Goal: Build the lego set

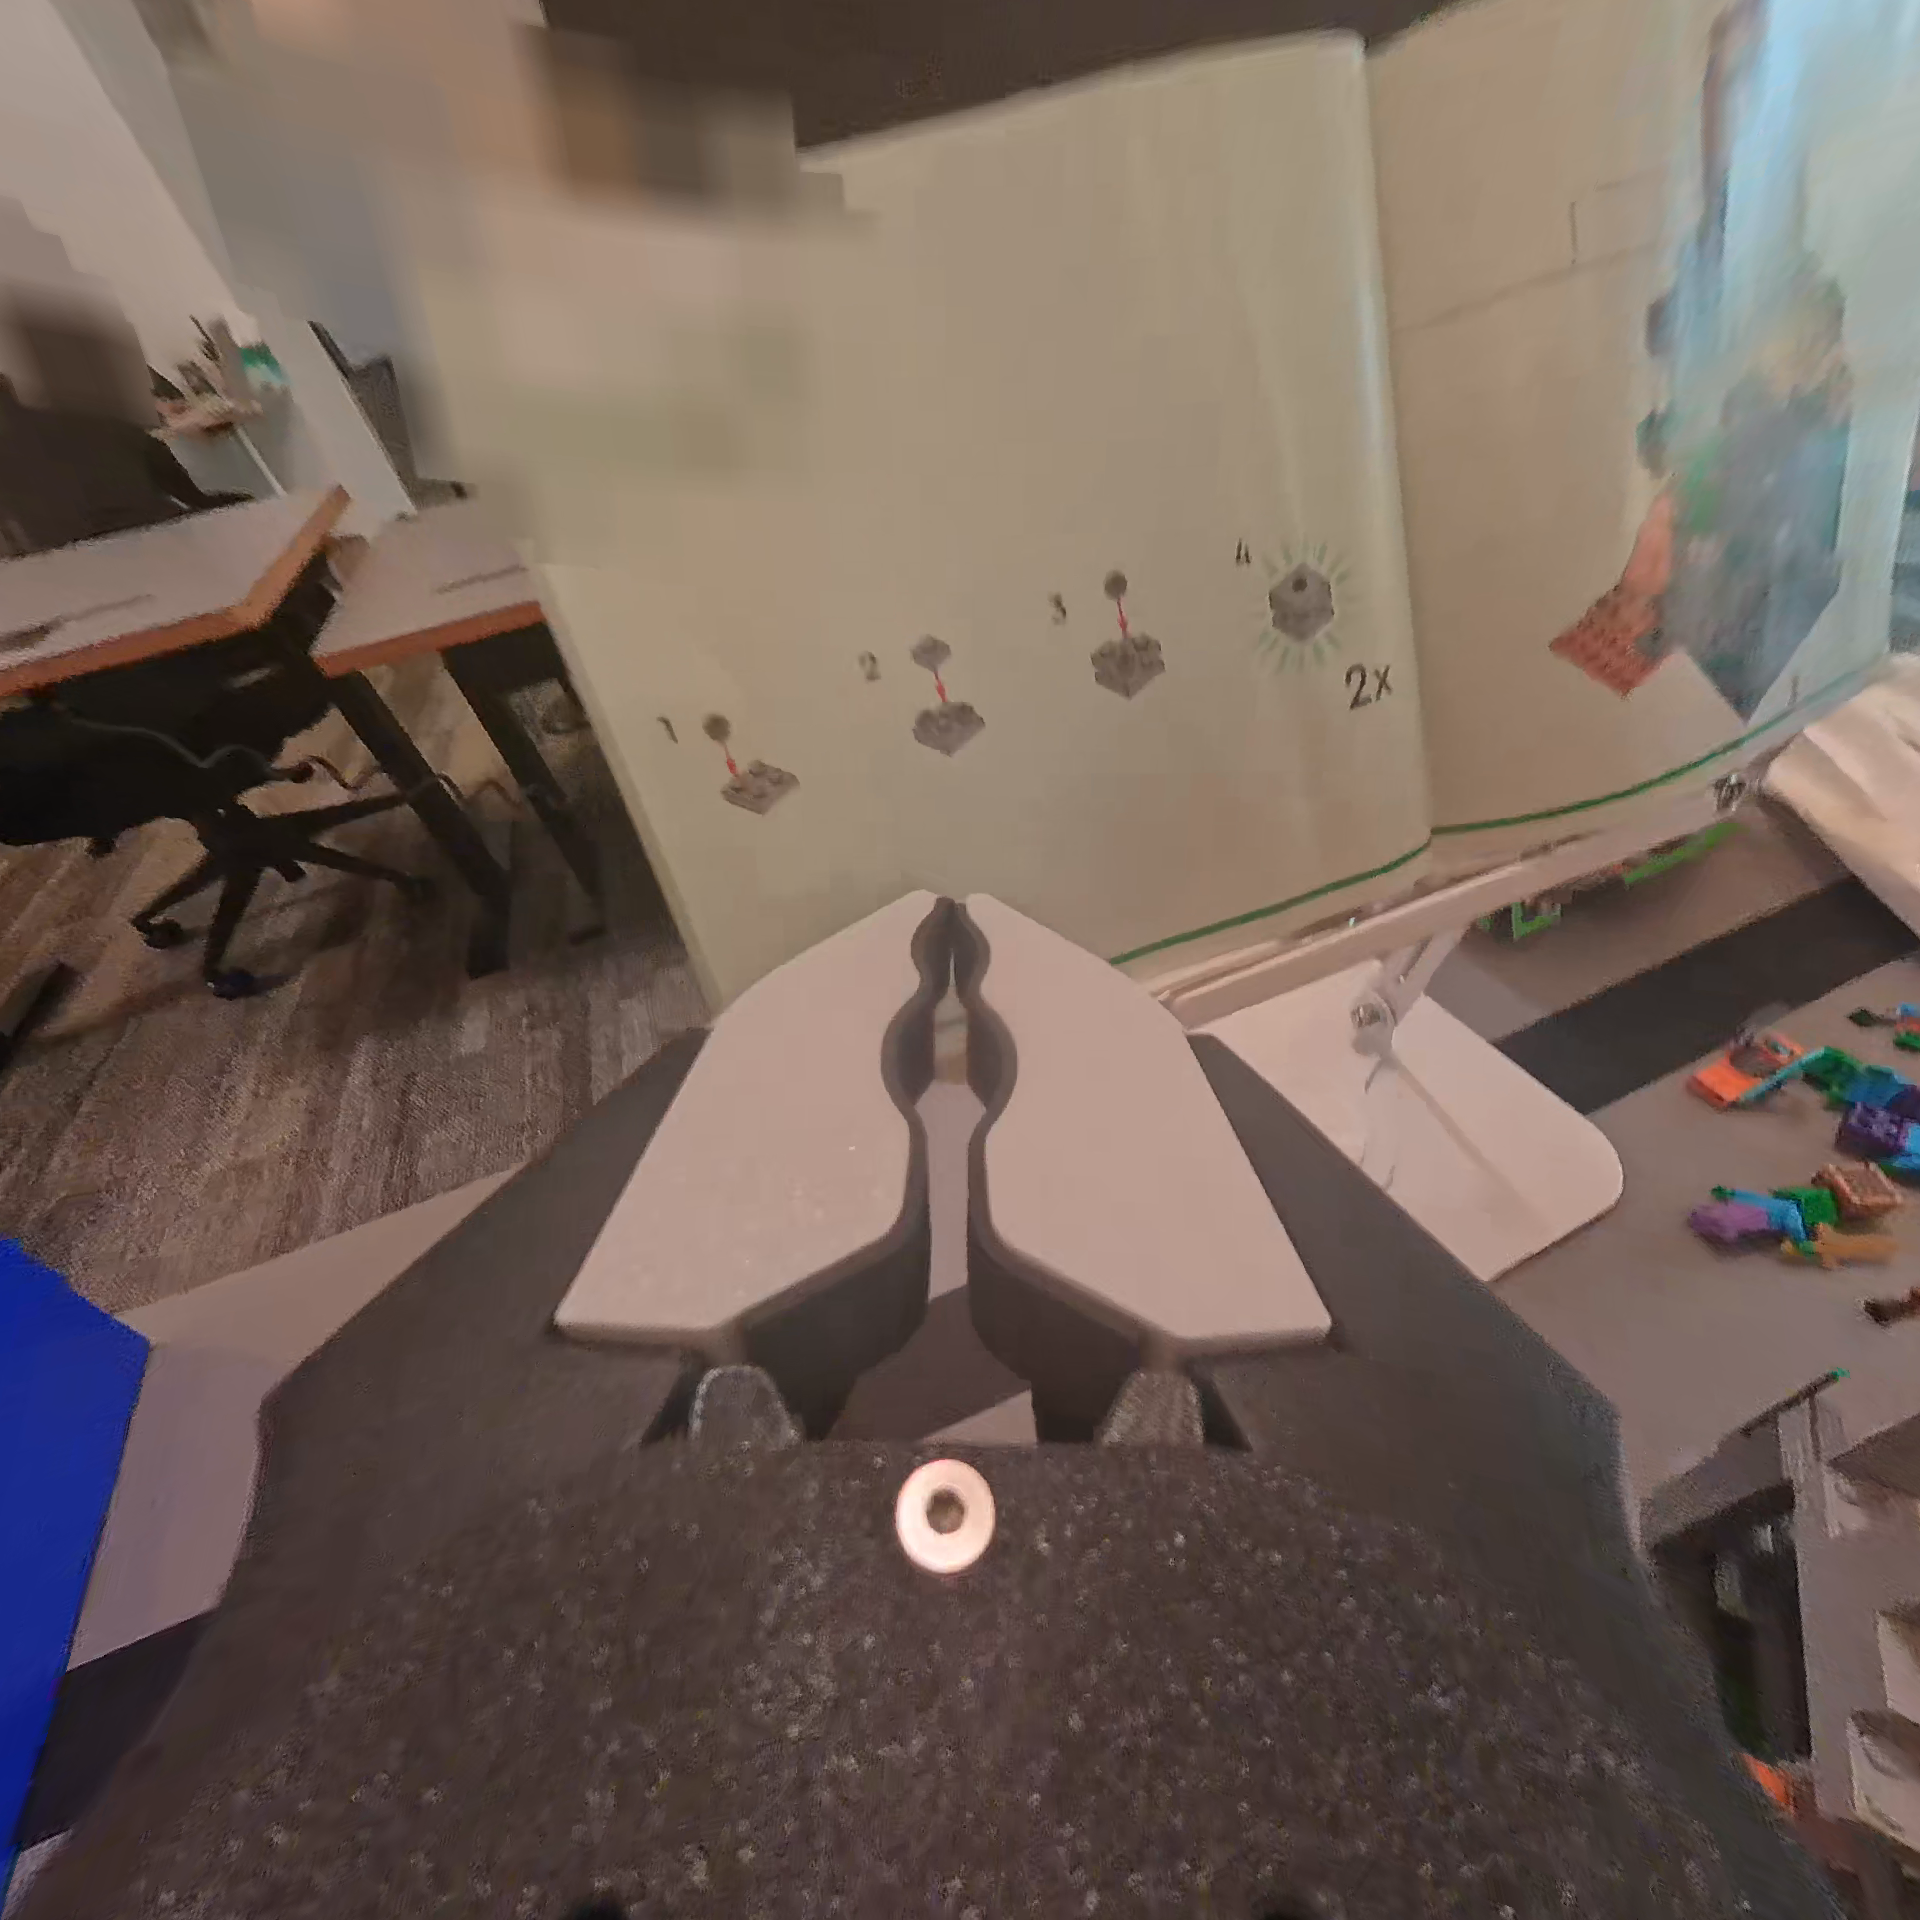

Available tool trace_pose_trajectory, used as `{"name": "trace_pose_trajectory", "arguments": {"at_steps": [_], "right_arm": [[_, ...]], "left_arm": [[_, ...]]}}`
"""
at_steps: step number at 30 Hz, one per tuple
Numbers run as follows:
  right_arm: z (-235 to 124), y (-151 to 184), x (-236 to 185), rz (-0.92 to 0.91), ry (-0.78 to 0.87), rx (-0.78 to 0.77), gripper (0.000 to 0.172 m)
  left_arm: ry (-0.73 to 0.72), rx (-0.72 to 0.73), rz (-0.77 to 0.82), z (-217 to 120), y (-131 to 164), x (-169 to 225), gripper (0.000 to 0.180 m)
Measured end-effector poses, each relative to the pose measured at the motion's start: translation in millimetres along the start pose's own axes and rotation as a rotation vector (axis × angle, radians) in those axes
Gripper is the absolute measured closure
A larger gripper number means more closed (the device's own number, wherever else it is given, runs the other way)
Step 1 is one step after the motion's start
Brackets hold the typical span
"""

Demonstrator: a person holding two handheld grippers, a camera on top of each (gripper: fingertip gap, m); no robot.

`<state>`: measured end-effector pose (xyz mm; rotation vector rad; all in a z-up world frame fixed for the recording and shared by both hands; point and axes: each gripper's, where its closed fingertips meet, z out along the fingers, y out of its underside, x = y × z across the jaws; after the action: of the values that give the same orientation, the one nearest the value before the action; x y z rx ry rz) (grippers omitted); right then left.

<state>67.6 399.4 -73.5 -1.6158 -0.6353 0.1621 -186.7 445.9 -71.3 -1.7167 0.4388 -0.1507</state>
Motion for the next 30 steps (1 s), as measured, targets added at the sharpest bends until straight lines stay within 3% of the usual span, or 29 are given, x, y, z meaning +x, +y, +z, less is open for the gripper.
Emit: {"name": "trace_pose_trajectory", "arguments": {"at_steps": [6, 15, 20, 30], "right_arm": [[-40.8, -24.6, -34.7, 0.168, 0.019, 0.187, 0.172], [-58.5, -28.5, -74.5, 0.302, -0.037, 0.229, 0.172], [-59.3, -22.3, -78.1, 0.208, -0.032, 0.227, 0.172], [-67.3, -31.6, -74.5, 0.192, -0.058, 0.279, 0.172]], "left_arm": [[-0.098, 0.129, -0.034, -16.9, -35.2, -20.2, 0.180], [-0.137, 0.154, -0.076, 3.6, -56.0, -48.7, 0.180], [-0.137, 0.148, -0.034, 20.0, -59.6, -53.4, 0.180], [-0.112, 0.143, -0.007, 34.8, -58.1, -56.9, 0.180]]}}
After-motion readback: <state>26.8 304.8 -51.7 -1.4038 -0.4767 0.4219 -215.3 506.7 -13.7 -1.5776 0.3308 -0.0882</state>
